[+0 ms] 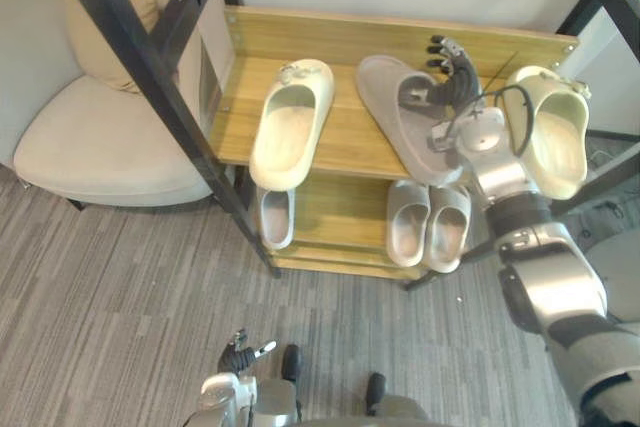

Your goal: Organize the slippers on the shoe rack

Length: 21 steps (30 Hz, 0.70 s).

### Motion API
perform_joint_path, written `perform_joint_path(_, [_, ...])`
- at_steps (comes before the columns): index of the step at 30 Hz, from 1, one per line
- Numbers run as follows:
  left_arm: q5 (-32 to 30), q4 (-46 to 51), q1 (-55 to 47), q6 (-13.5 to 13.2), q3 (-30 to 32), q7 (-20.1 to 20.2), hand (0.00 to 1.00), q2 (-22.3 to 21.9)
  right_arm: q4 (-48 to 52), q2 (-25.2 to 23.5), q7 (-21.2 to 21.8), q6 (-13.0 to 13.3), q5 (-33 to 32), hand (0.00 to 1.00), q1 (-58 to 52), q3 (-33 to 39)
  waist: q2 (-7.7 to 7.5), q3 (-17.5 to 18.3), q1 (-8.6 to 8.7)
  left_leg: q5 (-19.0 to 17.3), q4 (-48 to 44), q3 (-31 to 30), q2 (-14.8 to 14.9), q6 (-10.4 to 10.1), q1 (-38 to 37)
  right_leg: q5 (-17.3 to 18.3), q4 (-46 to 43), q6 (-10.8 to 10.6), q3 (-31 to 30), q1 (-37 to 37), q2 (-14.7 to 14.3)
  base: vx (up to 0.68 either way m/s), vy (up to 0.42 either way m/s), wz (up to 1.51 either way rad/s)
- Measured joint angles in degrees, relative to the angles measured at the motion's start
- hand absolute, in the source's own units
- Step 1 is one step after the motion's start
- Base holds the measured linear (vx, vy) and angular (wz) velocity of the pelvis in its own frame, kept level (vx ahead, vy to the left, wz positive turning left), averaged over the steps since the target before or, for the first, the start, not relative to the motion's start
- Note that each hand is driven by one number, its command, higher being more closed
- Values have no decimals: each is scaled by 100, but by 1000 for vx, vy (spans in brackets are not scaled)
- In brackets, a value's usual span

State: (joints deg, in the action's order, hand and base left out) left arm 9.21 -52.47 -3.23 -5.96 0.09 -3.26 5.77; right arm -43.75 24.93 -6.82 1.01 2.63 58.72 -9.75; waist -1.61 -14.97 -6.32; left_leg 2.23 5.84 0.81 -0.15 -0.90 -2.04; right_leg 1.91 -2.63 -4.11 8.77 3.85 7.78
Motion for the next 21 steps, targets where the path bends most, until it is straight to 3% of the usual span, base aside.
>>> perform_joint_path(9, [-4, 0, 3, 3, 2, 1, 0, -1, 50, -12, 1, 16, -36, 100, -54, -5, 0, -2, -2, 16, 3, 5, 50, -26, -27, 1, 1, 1, 9, 24, -43, 0, 0, 0])
perform_joint_path(21, [-20, -28, 2, 25, 6, 16, 0, -1, 1861, -42, -18, 84, -33, 100, -1432, 91, -5, 2, 44, 43, 10, 12, 53, -65, -196, 12, 54, -15, 15, 211, -46, -23, -8, -1])
